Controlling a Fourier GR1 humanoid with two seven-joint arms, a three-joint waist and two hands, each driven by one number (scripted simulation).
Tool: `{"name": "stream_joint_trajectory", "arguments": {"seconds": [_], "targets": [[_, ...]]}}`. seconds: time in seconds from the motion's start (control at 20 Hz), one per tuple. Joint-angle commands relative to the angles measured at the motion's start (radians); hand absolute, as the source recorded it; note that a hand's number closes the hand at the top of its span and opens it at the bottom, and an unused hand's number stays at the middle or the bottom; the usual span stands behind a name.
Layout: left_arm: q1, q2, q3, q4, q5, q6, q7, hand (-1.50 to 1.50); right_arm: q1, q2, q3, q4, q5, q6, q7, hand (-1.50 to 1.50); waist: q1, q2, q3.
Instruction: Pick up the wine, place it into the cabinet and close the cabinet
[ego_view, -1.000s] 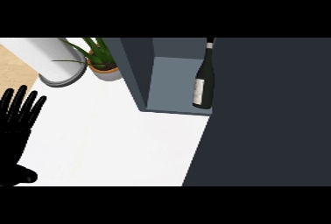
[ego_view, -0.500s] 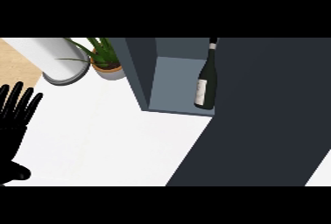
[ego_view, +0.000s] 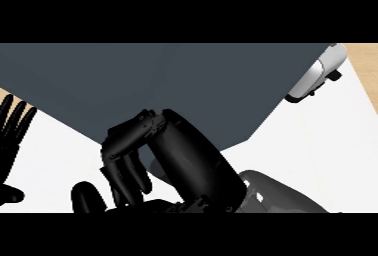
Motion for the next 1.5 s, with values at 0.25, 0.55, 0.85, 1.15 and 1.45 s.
{"name": "stream_joint_trajectory", "arguments": {"seconds": [0.25, 0.55, 0.85, 1.15, 1.45], "targets": [[-0.017, -0.038, 0.028, -0.009, -0.029, 0.028, 0.023, -1.50, -0.179, 0.062, -0.169, 0.403, -0.179, 0.043, -0.187, 1.50, -0.016, 0.000, 0.000], [0.028, -0.056, 0.072, 0.004, -0.040, -0.029, 0.028, -1.50, -0.136, 0.062, -0.194, 0.439, -0.152, 0.057, -0.195, 1.50, -0.030, -0.005, 0.000], [0.005, -0.035, 0.106, 0.020, -0.026, -0.059, 0.039, -1.50, -0.100, -0.006, -0.318, 0.575, -0.145, 0.258, -0.321, 1.50, -0.033, -0.001, 0.000], [-0.033, -0.022, 0.120, 0.097, -0.030, -0.112, 0.033, -1.50, -0.154, -0.002, -0.344, 0.670, -0.122, 0.276, -0.368, 1.50, -0.030, 0.004, -0.001], [-0.028, -0.052, 0.090, 0.021, -0.033, -0.064, 0.063, -1.50, -0.102, -0.039, -0.356, 0.712, -0.106, 0.312, -0.451, 1.50, -0.017, 0.006, 0.000]]}}
